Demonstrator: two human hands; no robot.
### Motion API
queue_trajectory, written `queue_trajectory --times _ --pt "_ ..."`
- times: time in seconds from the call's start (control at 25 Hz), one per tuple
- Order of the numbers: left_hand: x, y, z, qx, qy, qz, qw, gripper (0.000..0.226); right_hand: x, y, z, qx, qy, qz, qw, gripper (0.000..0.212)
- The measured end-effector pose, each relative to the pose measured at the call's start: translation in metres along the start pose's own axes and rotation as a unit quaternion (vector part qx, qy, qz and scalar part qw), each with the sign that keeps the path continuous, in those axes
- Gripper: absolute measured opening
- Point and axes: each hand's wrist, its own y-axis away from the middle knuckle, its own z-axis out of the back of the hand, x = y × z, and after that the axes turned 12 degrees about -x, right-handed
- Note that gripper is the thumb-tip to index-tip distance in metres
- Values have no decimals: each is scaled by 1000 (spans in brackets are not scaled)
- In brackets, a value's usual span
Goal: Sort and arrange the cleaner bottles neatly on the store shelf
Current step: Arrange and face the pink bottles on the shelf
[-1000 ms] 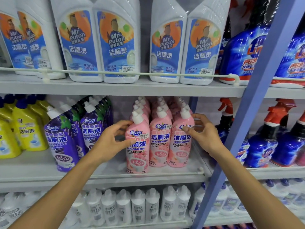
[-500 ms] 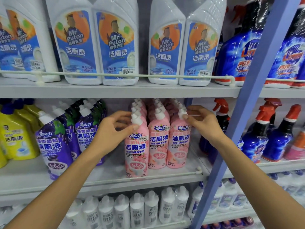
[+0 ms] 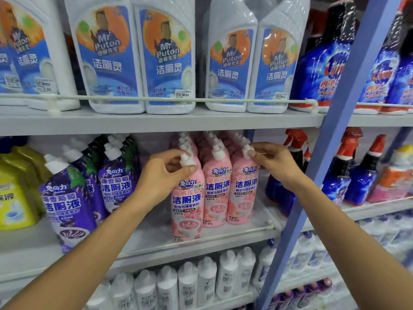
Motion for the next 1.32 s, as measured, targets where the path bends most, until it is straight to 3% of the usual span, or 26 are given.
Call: queue_trajectory --times 0.12,0.2,0.32,0.44,0.56,0.72,1.12,1.32 --pt "-7 -5 3 -15 23 59 998 17 1 1 1 0 -16 -12 1000 34" --pt "-13 -15 4 -67 44 80 994 5 2 -3 4 7 -24 -14 1000 32" --pt "-17 -40 3 -120 50 105 986 7 4 -26 9 -34 -2 2 999 21" --pt "-11 -61 4 -43 -1 175 984 9 10 -55 8 -65 46 -33 996 15" --pt "-8 -68 8 20 -12 219 975 23 16 -68 3 61 113 -80 989 15" --pt "-5 -73 3 -10 -4 207 978 17 15 -70 1 78 120 -79 987 26" --pt "11 -80 -11 -76 -36 164 983 16 11 -72 -12 61 111 -79 989 21" --pt "18 -84 -10 -72 -52 164 982 20 14 -71 -8 79 121 -79 986 17"
